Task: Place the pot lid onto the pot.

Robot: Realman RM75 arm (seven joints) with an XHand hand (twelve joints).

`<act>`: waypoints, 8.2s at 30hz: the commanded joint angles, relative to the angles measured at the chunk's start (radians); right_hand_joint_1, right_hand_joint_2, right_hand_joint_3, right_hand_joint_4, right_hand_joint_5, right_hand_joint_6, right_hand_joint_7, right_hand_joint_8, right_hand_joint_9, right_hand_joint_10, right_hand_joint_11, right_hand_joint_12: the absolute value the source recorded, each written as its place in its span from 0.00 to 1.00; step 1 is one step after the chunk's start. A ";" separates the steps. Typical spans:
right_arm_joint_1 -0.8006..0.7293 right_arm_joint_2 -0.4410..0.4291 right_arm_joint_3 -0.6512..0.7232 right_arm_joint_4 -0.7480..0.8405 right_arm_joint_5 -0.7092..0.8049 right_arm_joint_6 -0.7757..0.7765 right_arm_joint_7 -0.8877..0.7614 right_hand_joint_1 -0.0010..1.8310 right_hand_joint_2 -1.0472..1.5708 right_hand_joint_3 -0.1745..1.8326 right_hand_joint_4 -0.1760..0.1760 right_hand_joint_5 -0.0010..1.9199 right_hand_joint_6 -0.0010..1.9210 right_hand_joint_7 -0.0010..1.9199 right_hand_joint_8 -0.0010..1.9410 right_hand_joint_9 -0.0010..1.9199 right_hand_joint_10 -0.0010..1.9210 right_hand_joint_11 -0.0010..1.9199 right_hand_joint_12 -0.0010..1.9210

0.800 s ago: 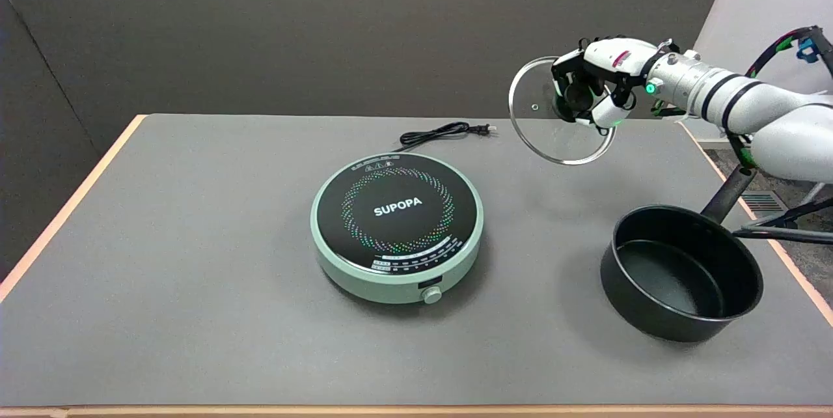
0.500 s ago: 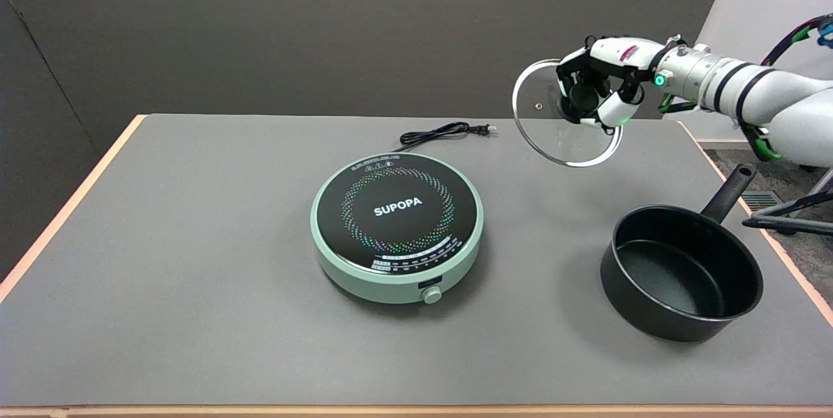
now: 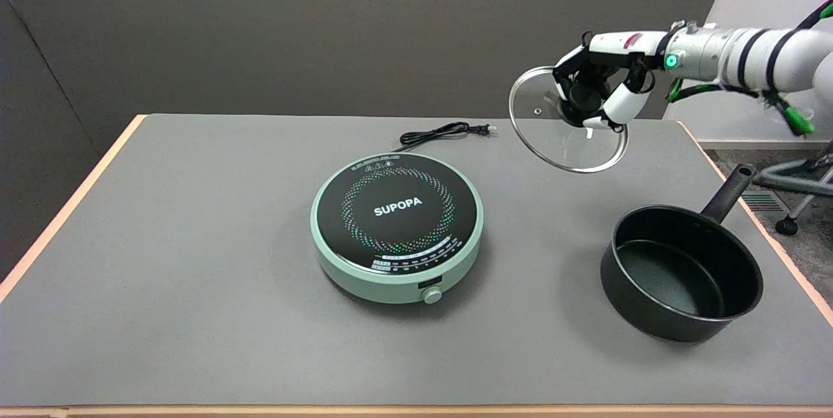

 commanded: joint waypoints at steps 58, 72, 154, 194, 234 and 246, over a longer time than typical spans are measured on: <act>-1.106 -0.407 1.679 -0.327 -0.269 -0.892 -0.103 0.72 0.74 0.48 1.00 0.21 0.91 0.38 0.86 0.34 1.00 0.20 0.89; -1.085 -0.416 1.679 -0.333 -0.270 -0.937 -0.070 0.72 0.76 0.46 1.00 0.20 0.92 0.36 0.87 0.31 1.00 0.16 0.91; -1.087 -0.257 1.676 -0.326 -0.213 -0.986 -0.020 0.69 0.82 0.37 0.84 0.17 0.86 0.30 0.92 0.17 1.00 0.00 0.89; -0.939 -0.261 1.675 -0.331 -0.109 -1.000 0.036 0.70 0.81 0.38 0.91 0.17 0.87 0.31 0.91 0.20 1.00 0.00 0.91; -0.984 -0.291 1.669 -0.330 -0.115 -0.951 0.037 0.70 0.79 0.41 1.00 0.19 0.90 0.33 0.89 0.23 1.00 0.04 0.92; -0.840 -0.295 1.509 -0.327 -0.150 -0.969 0.037 0.71 0.78 0.42 1.00 0.19 0.90 0.34 0.88 0.24 1.00 0.06 0.92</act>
